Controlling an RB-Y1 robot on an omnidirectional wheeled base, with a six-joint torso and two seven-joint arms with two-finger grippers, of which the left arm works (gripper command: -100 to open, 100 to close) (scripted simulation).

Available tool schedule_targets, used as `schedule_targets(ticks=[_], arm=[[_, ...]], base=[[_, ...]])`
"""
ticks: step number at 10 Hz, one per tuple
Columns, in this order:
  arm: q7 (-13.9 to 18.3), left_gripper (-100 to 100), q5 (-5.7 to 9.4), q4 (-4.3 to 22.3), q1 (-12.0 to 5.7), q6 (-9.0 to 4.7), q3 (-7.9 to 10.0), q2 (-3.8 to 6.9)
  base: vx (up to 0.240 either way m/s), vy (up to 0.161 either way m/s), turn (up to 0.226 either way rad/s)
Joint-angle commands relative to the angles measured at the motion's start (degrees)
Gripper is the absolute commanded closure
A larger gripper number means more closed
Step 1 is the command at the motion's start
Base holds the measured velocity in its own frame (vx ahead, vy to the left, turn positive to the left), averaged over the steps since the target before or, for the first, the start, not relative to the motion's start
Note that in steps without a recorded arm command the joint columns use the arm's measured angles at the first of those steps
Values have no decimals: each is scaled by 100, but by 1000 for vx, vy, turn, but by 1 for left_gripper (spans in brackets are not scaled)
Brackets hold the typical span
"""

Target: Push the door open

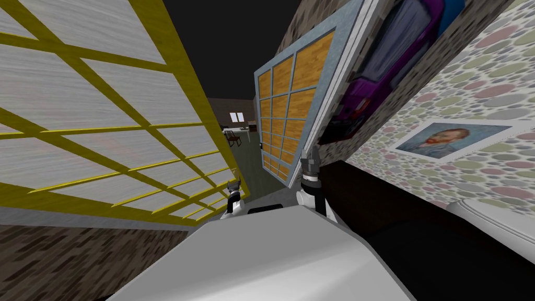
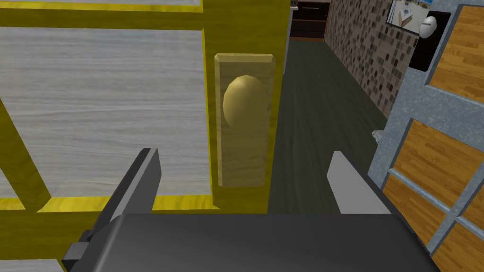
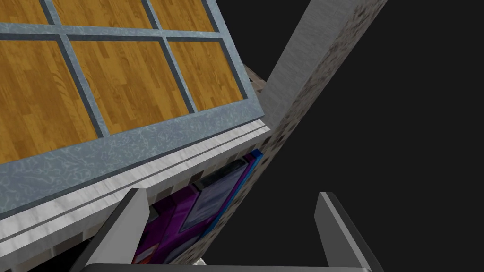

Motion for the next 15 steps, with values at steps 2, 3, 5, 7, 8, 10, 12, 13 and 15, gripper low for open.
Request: schedule_targets(ticks=[2,3,5,7,8,10,12,13,15], arm=[[20,-100,15,18,-8,-6,20,37],[27,-100,21,25,-11,-9,28,41],[39,-100,31,38,-16,-13,42,36],[43,-100,33,46,-20,-17,45,30],[43,100,33,46,-20,-17,45,30],[43,100,33,46,-20,-17,45,30],[43,100,33,46,-20,-17,45,30],[43,100,33,46,-20,-17,45,30],[-23,100,95,84,-44,-71,127,45]], base=[[181,64,-25],[183,74,-20],[166,57,-27],[118,34,-8],[-18,-6,3],[-22,-7,-7],[-4,-1,0],[0,0,0],[124,5,12]])
